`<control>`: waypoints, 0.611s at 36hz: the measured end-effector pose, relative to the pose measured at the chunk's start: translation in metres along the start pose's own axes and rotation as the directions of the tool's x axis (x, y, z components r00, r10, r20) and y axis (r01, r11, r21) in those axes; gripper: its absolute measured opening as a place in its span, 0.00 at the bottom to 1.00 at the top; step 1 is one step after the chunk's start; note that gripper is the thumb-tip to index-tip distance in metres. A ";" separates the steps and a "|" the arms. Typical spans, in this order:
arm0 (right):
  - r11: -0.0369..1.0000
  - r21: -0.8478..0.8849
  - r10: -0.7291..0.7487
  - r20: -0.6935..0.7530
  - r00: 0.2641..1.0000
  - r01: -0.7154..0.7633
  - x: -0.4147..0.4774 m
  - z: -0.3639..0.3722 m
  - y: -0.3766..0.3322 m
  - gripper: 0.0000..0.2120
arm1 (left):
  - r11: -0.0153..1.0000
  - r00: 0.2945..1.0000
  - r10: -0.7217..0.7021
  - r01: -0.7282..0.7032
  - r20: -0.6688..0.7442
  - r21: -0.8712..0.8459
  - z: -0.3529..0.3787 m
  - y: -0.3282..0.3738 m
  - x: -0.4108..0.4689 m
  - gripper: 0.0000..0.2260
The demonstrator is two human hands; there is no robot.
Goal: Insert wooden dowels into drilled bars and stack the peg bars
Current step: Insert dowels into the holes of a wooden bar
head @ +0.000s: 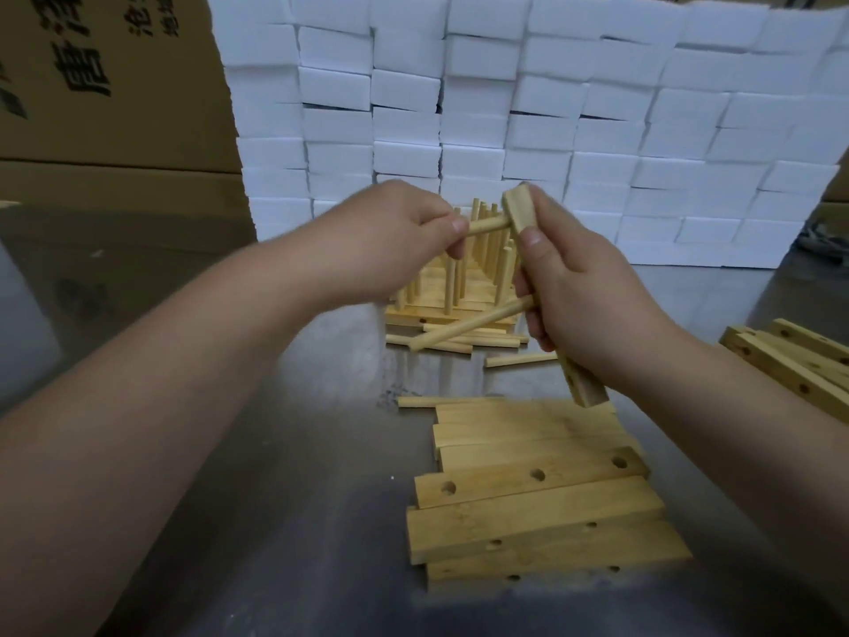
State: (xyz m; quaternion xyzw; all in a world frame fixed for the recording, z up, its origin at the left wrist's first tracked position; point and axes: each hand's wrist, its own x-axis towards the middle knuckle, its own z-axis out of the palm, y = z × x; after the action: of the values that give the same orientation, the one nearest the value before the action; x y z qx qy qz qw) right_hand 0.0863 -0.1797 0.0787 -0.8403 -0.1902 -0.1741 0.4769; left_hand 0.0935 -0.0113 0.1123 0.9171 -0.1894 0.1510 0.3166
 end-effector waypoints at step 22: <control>0.977 0.201 0.062 0.062 0.996 -0.074 -0.003 0.002 -0.005 0.14 | 0.921 0.963 0.199 -0.121 -0.179 0.370 0.002 0.001 -0.004 0.16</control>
State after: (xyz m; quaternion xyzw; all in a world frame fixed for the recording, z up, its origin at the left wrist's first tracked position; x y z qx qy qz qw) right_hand 0.0820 -0.1762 0.0798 -0.7977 -0.1912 -0.1141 0.5605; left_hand 0.0904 -0.0123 0.1095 0.9189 -0.1985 0.3059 0.1503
